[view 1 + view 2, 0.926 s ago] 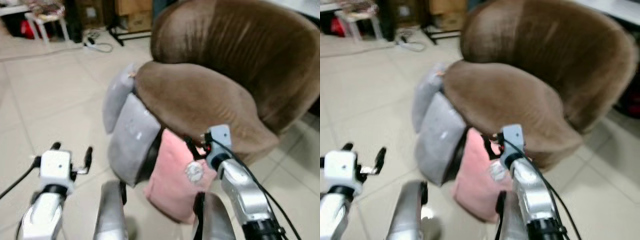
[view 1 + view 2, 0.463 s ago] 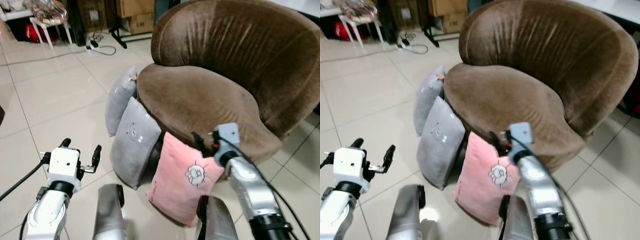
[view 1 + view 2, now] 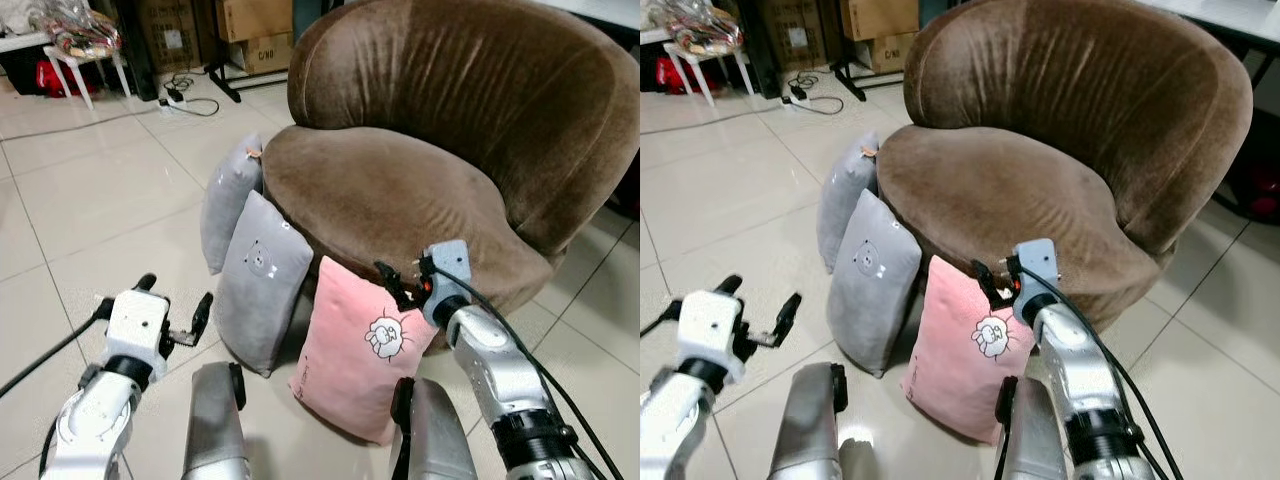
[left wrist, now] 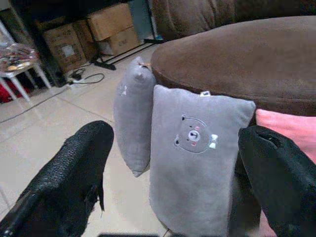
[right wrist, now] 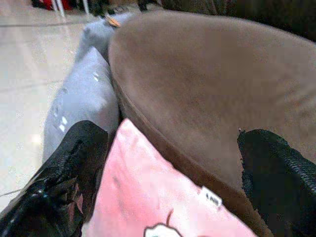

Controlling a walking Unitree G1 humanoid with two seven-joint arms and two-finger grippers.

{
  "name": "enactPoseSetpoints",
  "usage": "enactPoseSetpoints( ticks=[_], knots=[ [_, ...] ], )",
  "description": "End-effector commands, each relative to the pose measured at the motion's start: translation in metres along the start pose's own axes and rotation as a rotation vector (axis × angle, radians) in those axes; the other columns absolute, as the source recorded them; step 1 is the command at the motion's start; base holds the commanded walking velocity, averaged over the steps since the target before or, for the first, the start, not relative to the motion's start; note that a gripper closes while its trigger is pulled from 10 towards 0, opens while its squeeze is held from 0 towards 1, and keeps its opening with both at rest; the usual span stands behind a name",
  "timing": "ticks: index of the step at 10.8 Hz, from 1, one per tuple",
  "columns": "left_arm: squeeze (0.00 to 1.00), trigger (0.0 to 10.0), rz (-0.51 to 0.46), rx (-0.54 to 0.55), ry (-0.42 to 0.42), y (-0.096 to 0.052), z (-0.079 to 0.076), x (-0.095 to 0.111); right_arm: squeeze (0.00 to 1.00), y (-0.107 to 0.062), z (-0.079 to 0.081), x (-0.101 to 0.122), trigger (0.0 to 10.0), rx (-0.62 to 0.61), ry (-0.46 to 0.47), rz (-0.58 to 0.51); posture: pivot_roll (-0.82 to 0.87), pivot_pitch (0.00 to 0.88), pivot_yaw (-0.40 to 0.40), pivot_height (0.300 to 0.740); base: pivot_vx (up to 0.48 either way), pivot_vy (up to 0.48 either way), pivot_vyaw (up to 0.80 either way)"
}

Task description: Move the pillow to the sofa from floor

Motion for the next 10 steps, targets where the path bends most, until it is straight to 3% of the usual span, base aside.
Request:
enactPoseSetpoints(
  ticks=[1,2,3,4,5,7,9,10],
  knots=[
    [0.00,10.0,0.004,-0.044,-0.006,0.000,-0.001,-0.002,1.00,0.000,-0.005,0.003,10.0,-0.024,0.021,-0.014,0.02,0.000,-0.043,0.486,0.000,0.000,0.00],
    [0.00,10.0,0.004,-0.044,-0.006,0.000,-0.001,-0.002,1.00,0.000,-0.005,0.003,10.0,-0.024,0.021,-0.014,0.02,0.000,-0.043,0.486,0.000,0.000,0.00],
    [0.00,10.0,0.000,-0.004,-0.059,-0.001,0.022,-0.002,1.00,-0.006,-0.008,0.004,10.0,-0.050,0.055,-0.041,0.01,0.000,-0.038,0.486,0.000,0.000,0.00],
    [0.00,10.0,-0.010,0.044,-0.079,0.003,0.032,0.003,1.00,-0.012,-0.003,0.000,10.0,-0.043,0.082,-0.051,0.01,0.000,-0.039,0.486,0.000,0.000,0.00],
    [0.00,10.0,-0.015,0.051,-0.073,0.005,0.031,0.006,1.00,-0.018,0.003,-0.002,10.0,-0.021,0.087,-0.067,0.01,0.000,-0.037,0.486,0.000,0.000,0.00],
    [0.00,10.0,-0.014,0.020,-0.094,0.007,0.013,0.004,1.00,-0.021,0.007,-0.008,10.0,-0.036,0.077,-0.060,0.00,0.000,-0.037,0.486,0.142,0.000,0.80],
    [0.00,10.0,-0.012,0.024,-0.106,0.009,0.012,0.005,1.00,-0.018,0.005,-0.002,10.0,-0.093,0.091,-0.073,0.00,0.000,-0.037,0.486,0.369,0.000,0.40],
    [0.00,10.0,0.001,0.040,-0.098,0.010,0.015,0.004,0.00,-0.018,0.005,-0.001,10.0,-0.090,0.088,-0.068,0.00,0.000,-0.035,0.486,0.247,0.000,0.00]
  ],
)
Point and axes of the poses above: a point about 5 cm out from each wrist's last joint towards the gripper, its own y axis pointing out of the wrist towards the gripper, its own x axis along the axis of the wrist's last joint, z = x × y, the point moved 2 cm from there along y, pointing out of the wrist towards the gripper, and after that the axes turned 12 degrees about y, right-handed, at the moved point
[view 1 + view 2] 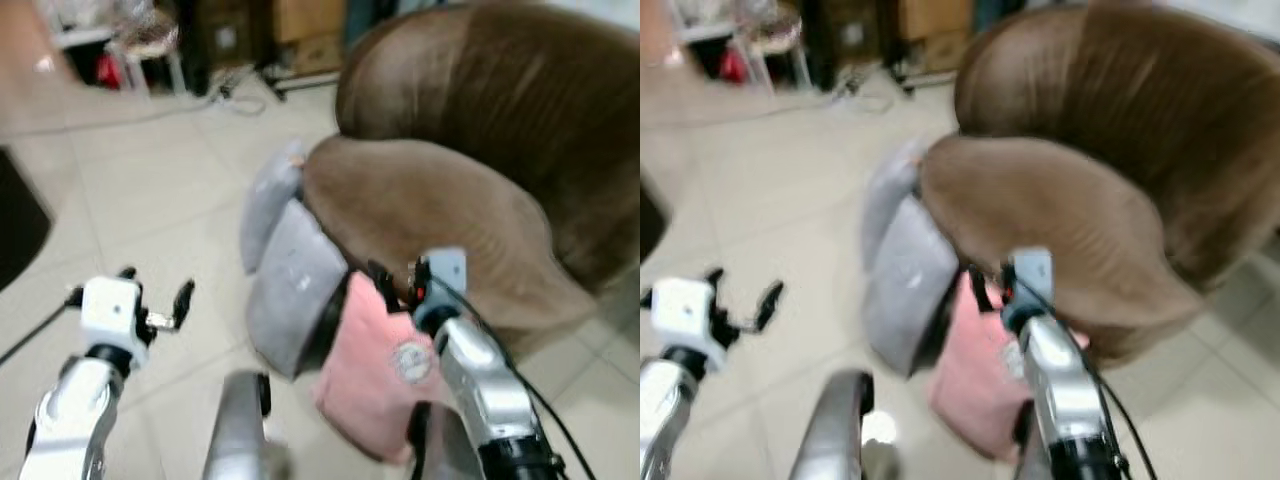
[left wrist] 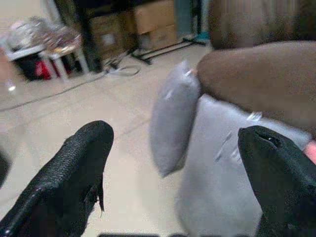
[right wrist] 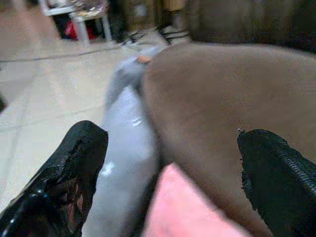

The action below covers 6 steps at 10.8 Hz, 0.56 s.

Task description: Move the pillow to the sofa from floor

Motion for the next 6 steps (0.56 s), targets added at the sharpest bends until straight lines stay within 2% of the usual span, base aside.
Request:
enactPoseSetpoints(
  ticks=[1,4,5,6],
  knots=[
    [0.00,10.0,0.023,-0.010,0.010,-0.0004,-0.0035,-0.0045,0.00,-0.0048,-0.0137,-0.0075,10.0,-0.059,0.011,0.035,0.00,0.000,-0.036,0.486,0.000,0.000,0.00],
    [0.00,10.0,0.029,-0.006,0.028,0.0013,0.0012,-0.0044,0.00,-0.0038,-0.0159,-0.0077,10.0,-0.065,-0.003,0.053,0.00,0.000,-0.039,0.486,0.000,0.000,0.00],
    [0.00,10.0,0.022,-0.036,0.034,0.0024,-0.0007,-0.0028,0.17,-0.0014,-0.0152,-0.0071,10.0,-0.041,-0.009,0.058,0.00,0.000,-0.038,0.486,0.000,0.000,0.00],
    [0.00,10.0,0.013,-0.064,0.042,0.0043,-0.0022,-0.0012,1.00,0.0016,-0.0160,-0.0063,10.0,-0.034,-0.005,0.066,0.00,0.000,-0.039,0.486,0.000,0.000,0.00]
  ],
)
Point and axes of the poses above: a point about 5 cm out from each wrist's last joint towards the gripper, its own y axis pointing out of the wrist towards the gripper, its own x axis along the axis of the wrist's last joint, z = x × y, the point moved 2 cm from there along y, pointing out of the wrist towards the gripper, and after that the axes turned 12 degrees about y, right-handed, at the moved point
